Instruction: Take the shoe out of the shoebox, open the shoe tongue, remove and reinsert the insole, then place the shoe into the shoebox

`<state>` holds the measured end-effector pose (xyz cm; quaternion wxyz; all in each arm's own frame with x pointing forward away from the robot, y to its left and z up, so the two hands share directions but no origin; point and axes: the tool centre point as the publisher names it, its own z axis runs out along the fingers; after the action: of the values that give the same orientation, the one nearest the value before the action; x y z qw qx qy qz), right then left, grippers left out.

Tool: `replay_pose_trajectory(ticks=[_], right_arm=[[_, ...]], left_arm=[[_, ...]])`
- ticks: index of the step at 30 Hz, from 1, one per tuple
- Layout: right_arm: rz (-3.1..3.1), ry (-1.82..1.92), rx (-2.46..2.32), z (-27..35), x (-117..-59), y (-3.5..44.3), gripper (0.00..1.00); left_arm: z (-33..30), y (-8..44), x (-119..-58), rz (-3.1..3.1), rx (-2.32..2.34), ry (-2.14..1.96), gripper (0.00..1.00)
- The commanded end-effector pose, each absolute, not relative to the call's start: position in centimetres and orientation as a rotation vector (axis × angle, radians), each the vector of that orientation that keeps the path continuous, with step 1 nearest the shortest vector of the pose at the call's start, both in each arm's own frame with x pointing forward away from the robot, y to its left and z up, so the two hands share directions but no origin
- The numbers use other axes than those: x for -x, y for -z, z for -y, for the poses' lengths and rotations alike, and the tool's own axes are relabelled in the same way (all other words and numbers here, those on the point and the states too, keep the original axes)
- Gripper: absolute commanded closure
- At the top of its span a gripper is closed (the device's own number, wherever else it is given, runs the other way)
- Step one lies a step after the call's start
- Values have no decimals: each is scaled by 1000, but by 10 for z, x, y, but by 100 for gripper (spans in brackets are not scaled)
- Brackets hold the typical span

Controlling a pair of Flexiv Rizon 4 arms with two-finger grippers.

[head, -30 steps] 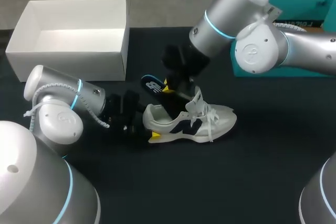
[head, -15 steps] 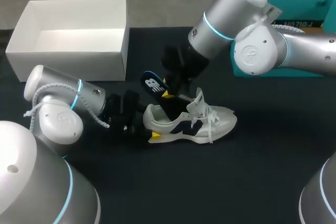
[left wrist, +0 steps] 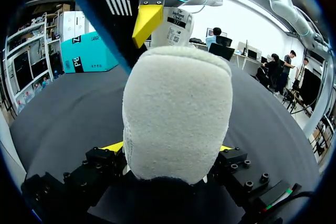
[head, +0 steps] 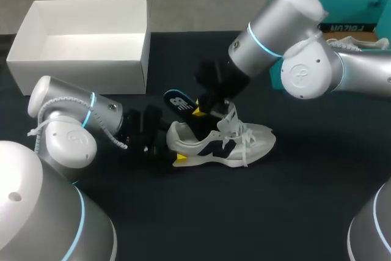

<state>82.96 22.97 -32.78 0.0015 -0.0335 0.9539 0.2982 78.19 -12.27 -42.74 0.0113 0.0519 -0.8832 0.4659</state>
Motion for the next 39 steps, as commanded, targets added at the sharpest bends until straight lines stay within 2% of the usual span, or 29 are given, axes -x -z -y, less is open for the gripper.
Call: replay_pose_trajectory(ticks=[1, 35, 39], right_arm=[[-2995, -968, 126, -233, -836, 328, 100], [-2984, -941, 228, -249, -844, 314, 100], [-2973, -1017, 136, -248, -841, 299, 100]], left_arm=[[123, 430, -781, 2755, -161, -1455, 100], [123, 430, -781, 2755, -161, -1455, 100], [123, 430, -781, 2755, -161, -1455, 100]])
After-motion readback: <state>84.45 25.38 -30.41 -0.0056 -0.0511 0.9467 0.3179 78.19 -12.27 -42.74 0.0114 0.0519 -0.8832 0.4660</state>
